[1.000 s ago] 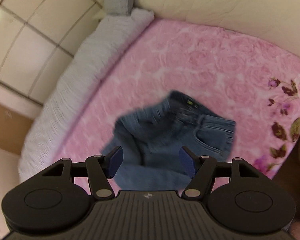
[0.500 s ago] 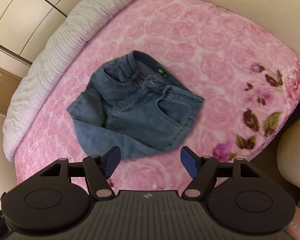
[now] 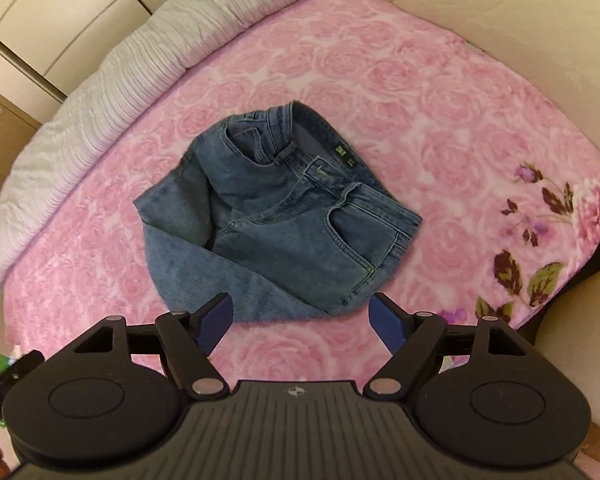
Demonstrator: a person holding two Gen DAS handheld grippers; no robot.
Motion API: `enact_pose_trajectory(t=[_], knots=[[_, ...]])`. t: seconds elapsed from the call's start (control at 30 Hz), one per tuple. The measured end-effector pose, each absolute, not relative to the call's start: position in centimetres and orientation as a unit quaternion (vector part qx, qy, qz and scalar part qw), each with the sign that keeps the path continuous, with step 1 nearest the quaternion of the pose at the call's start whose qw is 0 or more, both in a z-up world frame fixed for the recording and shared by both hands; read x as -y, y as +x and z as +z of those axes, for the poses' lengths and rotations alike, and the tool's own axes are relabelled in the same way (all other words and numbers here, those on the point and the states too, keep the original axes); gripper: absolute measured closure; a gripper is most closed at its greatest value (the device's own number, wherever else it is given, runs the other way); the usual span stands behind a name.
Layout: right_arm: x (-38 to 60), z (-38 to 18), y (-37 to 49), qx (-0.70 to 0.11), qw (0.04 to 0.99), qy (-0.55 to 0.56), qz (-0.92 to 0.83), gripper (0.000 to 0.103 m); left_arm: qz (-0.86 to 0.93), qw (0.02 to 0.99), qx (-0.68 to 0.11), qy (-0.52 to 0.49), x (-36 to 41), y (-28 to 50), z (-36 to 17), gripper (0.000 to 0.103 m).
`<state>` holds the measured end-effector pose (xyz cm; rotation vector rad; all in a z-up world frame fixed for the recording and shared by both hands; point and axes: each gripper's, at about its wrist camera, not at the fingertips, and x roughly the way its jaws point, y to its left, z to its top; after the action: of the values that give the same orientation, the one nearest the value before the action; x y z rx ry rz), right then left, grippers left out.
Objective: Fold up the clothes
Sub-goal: 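Open both grippers to release the jeans onto the bed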
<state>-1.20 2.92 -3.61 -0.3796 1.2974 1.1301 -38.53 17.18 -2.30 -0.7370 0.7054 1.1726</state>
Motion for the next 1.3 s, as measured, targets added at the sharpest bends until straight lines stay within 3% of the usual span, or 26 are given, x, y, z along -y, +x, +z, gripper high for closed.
enact_pose_trajectory(t=[0.93,1.3], knots=[[2.8,-5.7,-16.1,-0.616,0.701,-0.139,0.331,0.017,0.396,0.762,-0.417,-0.297,-21.1,-46.8,-6.5,0.036],[1.4,-9.3,-15.3,-0.633,0.691,-0.153,0.313,0.016,0.420,0.723,-0.382,-0.393,-22.9,-51.5,-10.4,0.035]])
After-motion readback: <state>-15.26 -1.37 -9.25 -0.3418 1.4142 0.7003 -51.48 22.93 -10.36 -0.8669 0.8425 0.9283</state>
